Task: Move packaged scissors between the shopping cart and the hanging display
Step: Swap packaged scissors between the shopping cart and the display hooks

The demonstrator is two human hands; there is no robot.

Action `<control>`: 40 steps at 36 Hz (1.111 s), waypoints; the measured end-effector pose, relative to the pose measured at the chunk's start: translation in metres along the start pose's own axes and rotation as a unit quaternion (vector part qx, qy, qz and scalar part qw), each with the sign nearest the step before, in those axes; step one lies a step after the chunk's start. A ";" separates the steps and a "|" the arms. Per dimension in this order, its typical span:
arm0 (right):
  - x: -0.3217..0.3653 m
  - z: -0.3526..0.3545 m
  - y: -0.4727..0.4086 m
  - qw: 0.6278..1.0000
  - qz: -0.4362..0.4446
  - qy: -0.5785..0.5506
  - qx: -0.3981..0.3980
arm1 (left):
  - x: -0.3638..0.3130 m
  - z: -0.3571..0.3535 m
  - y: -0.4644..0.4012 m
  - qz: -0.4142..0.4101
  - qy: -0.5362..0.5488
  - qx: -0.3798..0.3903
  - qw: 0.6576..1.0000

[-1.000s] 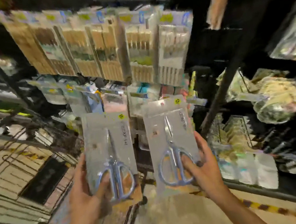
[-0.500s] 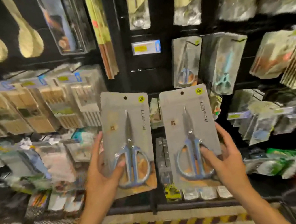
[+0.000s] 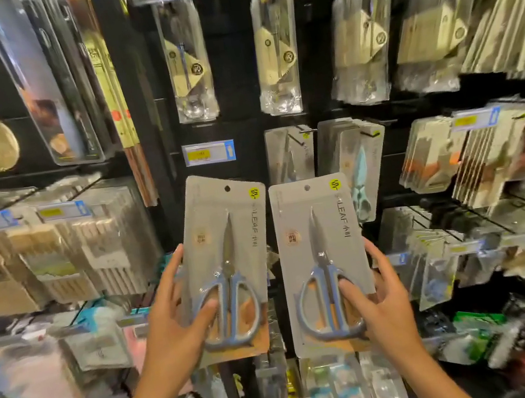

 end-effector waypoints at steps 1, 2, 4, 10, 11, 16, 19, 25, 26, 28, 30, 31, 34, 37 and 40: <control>-0.001 0.001 -0.007 1.000 0.003 0.007 -0.002 | 0.001 -0.004 -0.006 -0.003 0.001 0.004 1.000; -0.002 0.001 -0.014 1.000 0.007 0.016 -0.003 | 0.003 -0.007 -0.011 -0.003 0.002 0.008 1.000; -0.004 0.003 -0.027 0.999 0.010 0.032 -0.009 | 0.011 -0.014 -0.023 0.000 0.005 0.013 1.000; -0.006 0.005 -0.065 0.999 0.007 0.030 -0.021 | 0.012 -0.033 -0.063 -0.002 0.011 0.022 1.000; -0.007 0.005 -0.070 0.999 0.008 0.026 -0.023 | 0.010 -0.034 -0.068 -0.002 0.016 0.020 1.000; -0.009 0.004 -0.093 1.000 0.014 0.013 -0.021 | 0.004 -0.045 -0.092 -0.010 0.016 0.018 1.000; -0.010 0.005 -0.108 1.000 0.019 0.002 -0.017 | 0.004 -0.050 -0.102 -0.006 0.011 0.012 1.000; -0.015 0.005 -0.139 1.000 0.023 -0.017 0.012 | 0.005 -0.056 -0.117 0.010 0.000 -0.018 1.000; -0.016 0.004 -0.143 0.999 0.023 -0.021 0.016 | 0.005 -0.056 -0.118 0.011 -0.001 -0.024 1.000; -0.016 0.001 -0.152 0.999 0.028 -0.023 0.026 | 0.004 -0.056 -0.120 0.016 -0.003 -0.035 0.999; -0.016 -0.002 -0.160 0.999 0.032 -0.025 0.030 | 0.004 -0.056 -0.122 0.020 -0.003 -0.045 0.999; -0.017 -0.003 -0.163 0.999 0.034 -0.023 0.030 | 0.004 -0.057 -0.122 0.020 -0.005 -0.049 0.999; -0.023 -0.005 -0.169 0.999 0.034 -0.021 0.027 | 0.002 -0.060 -0.123 0.024 -0.010 -0.055 0.998; -0.031 -0.003 -0.172 0.999 0.020 -0.033 0.026 | 0.002 -0.061 -0.123 0.034 -0.004 -0.056 0.998; -0.035 -0.002 -0.174 0.998 0.012 -0.047 0.028 | 0.004 -0.063 -0.124 0.050 0.007 -0.052 0.997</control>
Point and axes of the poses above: each hand's wrist, its own y-axis away from the middle knuckle, its own z-axis out of the back of the hand, x = y × z, the point moved 10 cm from there along -y, towards the middle knuckle, and after that the axes turned 7 degrees about -y, right-handed, at the moved point
